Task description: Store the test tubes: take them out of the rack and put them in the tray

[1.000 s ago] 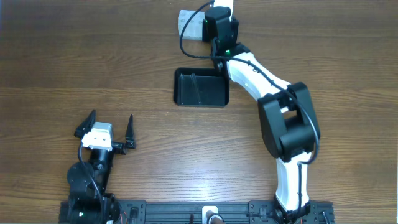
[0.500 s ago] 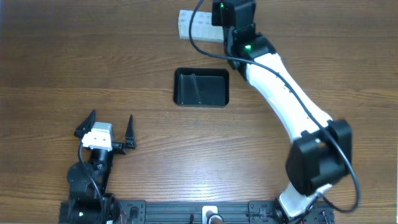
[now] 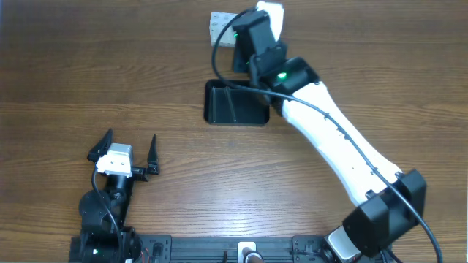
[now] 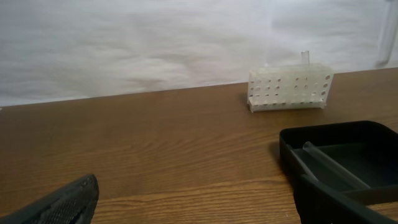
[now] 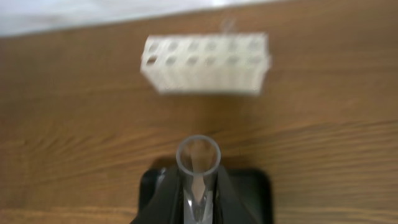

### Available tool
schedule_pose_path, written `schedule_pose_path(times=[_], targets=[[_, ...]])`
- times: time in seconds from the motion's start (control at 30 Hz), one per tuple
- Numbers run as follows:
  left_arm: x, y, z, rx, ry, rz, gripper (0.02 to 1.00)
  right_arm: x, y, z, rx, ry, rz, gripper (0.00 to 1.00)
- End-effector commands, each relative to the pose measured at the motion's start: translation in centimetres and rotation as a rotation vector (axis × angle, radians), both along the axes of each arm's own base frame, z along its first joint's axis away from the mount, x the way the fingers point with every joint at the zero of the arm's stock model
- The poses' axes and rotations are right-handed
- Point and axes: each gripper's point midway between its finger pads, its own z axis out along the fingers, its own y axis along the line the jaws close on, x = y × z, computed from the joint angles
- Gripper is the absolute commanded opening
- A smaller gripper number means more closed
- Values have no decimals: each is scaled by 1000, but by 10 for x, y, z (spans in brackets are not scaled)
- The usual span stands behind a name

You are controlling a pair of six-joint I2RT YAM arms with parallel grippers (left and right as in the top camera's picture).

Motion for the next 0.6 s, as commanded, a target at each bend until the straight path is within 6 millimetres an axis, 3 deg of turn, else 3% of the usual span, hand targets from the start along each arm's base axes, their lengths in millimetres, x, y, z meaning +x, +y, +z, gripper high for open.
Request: schedule_pose_path(times=[0.03,0.27,0.4,0.6], targets=[[0,0,-1,12,-2,-7,1000,-3,24,-42,41,90,-41,9],[0,0,-1,12,-2,-7,1000,-3,42,-101,67,215,-51,7],[0,0,-1,12,-2,-7,1000,-3,39,-108,55,231,-58,12],[0,0,-1,12,-1,-7,1000,-19,19,-123,30,352,-72,9]])
